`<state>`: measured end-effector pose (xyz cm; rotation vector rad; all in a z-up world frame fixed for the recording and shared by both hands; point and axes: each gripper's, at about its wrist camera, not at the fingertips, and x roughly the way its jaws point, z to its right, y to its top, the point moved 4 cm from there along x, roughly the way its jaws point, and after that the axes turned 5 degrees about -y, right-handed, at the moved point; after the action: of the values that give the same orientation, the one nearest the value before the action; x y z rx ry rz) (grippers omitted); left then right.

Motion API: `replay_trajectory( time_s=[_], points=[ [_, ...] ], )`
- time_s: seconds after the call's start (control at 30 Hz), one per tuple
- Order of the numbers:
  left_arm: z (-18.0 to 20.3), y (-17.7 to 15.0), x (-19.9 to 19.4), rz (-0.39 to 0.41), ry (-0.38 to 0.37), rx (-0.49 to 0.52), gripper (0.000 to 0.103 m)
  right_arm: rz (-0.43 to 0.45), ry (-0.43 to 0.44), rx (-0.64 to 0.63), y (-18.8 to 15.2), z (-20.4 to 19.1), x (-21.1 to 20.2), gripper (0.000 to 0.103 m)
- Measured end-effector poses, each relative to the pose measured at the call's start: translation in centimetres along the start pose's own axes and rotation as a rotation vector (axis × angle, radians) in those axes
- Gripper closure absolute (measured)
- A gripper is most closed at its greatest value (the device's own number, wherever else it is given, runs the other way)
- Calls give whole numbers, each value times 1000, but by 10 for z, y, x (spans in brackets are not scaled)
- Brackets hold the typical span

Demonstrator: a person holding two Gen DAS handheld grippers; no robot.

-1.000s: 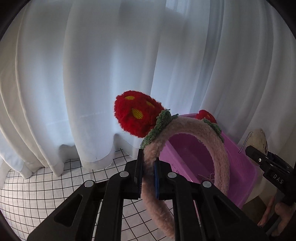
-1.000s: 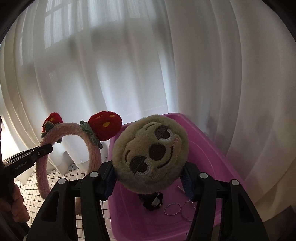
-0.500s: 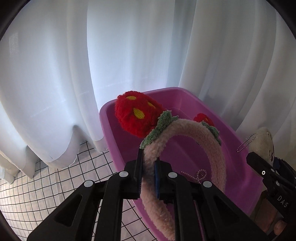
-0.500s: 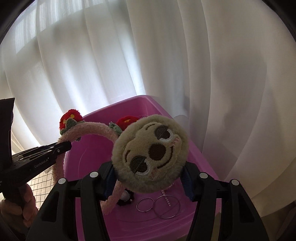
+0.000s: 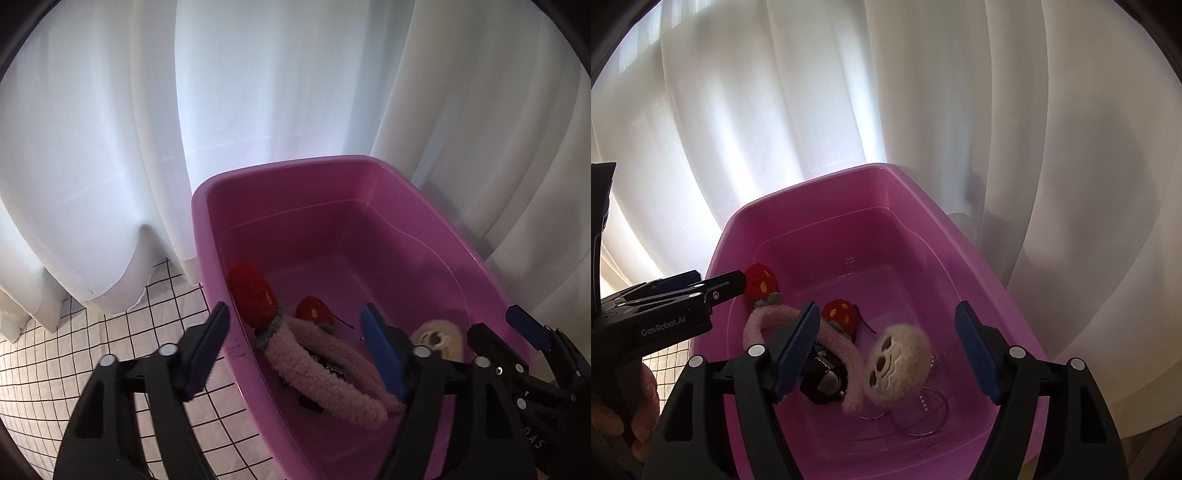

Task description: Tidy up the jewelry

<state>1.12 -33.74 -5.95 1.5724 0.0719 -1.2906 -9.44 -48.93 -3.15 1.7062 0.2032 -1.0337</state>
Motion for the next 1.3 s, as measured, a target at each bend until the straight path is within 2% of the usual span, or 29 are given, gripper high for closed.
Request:
replay_trajectory(
  time_s=[0.07,0.1,0.23,0.57,1.3],
  points=[
    [3,3,-14,72,18,13,8,20,11,10,2,1,-6,30],
    [6,4,-18,81,15,27,8,31,10,15,2,2,-9,30],
    [14,5,-27,74,55,72,7,59,17,27,5,4,-23,30],
    [9,-1,-40,52,117,58,6,79,23,16,2,2,-35,30],
    [-8,-10,-45,23,141,21,6,75,23,-28,-5,-10,-41,30]
  ],
)
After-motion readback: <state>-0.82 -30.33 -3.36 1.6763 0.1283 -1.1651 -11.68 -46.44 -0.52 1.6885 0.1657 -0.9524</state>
